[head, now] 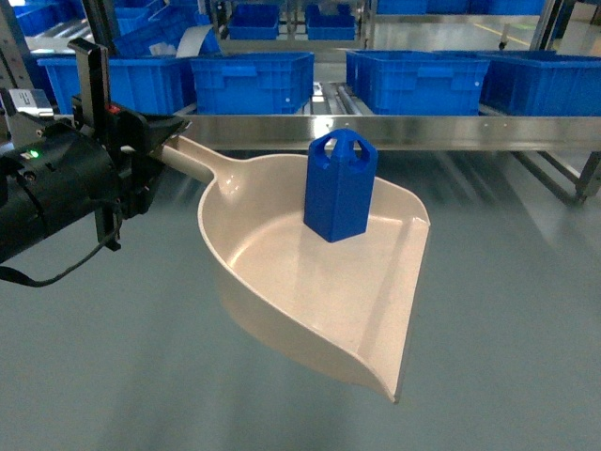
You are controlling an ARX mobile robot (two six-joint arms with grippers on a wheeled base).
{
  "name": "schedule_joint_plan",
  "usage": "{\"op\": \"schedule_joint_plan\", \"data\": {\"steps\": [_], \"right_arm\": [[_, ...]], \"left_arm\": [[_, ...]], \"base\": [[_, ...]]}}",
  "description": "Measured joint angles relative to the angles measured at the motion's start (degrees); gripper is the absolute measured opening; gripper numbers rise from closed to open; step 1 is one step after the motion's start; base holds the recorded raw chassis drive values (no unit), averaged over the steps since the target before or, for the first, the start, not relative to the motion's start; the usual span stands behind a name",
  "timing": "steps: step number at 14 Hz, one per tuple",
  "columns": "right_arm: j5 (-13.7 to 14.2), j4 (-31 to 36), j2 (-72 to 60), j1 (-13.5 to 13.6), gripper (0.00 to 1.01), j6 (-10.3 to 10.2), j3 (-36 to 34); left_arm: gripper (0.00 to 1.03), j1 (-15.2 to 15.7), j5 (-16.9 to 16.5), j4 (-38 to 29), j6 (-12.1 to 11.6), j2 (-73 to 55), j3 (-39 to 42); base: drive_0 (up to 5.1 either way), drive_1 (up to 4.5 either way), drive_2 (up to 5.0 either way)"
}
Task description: Place part in tray to right shelf
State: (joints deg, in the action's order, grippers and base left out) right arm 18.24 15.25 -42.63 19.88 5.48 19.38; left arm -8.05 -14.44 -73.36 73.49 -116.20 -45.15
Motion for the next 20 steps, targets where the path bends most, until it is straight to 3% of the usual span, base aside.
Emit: {"op": "schedule_joint_plan", "data": {"steps": [9, 15, 20], "right_arm": [[0.00, -0.02, -0.02, 0.00, 0.98, -0.02, -0.02], [-0.02, 0.07, 0.00, 0.00, 0.98, -0.02, -0.02], [0.07, 0.02, 0.00, -0.02, 0.98, -0.02, -0.02]], "left_arm": [[0.16, 0.00, -0.02, 0.09, 0.00, 0.00, 0.09], [0.16, 0.02, -0.02, 0.00, 0.02, 0.00, 0.13], [0.16, -0.33, -0.17, 0.11, 0.02, 0.00, 0.13]], "base": [[0.0, 0.00, 0.0], [2.4, 2.11, -5.1], [0.2, 3.95, -3.7]]}}
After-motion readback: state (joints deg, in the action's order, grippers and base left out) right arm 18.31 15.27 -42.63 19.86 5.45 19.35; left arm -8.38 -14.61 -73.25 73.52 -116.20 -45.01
